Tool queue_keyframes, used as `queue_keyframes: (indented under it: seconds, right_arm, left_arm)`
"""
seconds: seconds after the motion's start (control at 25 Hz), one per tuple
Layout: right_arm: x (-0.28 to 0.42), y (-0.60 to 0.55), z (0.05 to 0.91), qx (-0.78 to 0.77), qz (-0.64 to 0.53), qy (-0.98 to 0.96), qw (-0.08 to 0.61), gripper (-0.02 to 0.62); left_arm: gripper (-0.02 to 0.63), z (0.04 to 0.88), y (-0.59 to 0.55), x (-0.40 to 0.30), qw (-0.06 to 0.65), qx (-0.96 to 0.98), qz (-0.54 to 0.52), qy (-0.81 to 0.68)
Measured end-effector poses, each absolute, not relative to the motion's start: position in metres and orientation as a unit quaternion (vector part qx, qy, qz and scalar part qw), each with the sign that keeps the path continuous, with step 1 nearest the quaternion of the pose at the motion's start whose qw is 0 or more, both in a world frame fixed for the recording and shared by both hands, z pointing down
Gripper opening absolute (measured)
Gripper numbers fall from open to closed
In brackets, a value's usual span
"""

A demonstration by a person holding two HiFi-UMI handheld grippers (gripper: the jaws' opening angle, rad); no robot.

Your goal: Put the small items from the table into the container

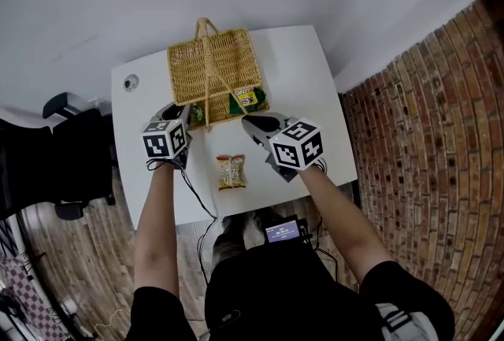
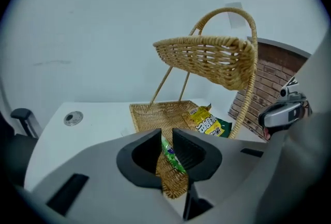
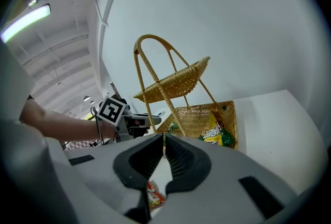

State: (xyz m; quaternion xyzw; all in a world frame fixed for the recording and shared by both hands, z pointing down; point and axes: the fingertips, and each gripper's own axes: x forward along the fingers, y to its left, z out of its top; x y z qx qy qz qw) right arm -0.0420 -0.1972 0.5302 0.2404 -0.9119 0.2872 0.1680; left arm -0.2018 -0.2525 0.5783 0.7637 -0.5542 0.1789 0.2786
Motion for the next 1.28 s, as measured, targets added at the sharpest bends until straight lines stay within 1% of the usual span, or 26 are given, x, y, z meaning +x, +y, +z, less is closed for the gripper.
queue_keyframes:
  seconds: [0.2, 0.24, 0.48, 1.28]
  right_arm:
    - [-0.047, -0.192, 0.526, 0.237, 0.283, -0.914, 0.168, 0.023]
    - [-0.047, -0.192, 0.525, 0.236, 0.282, -0.915, 0.168, 0.023]
    - [-0.050, -0.182, 0.521, 0.232, 0.277, -0.917, 0.169, 0.023]
    - [-0.045, -0.150, 0.508, 0.235, 0.278, -0.918, 0.159, 0.023]
  left_arm:
    - [0.013, 0.561, -0.242, -0.204, 0.271, 0.773, 0.149, -0.554]
    - [0.009, 0.557, -0.240, -0.205, 0.269, 0.776, 0.141, -0.553]
    - [0.009, 0.535, -0.220, -0.200, 0.251, 0.797, 0.117, -0.537]
    - [0.009, 0.483, -0.161, -0.185, 0.230, 0.829, 0.035, -0.509]
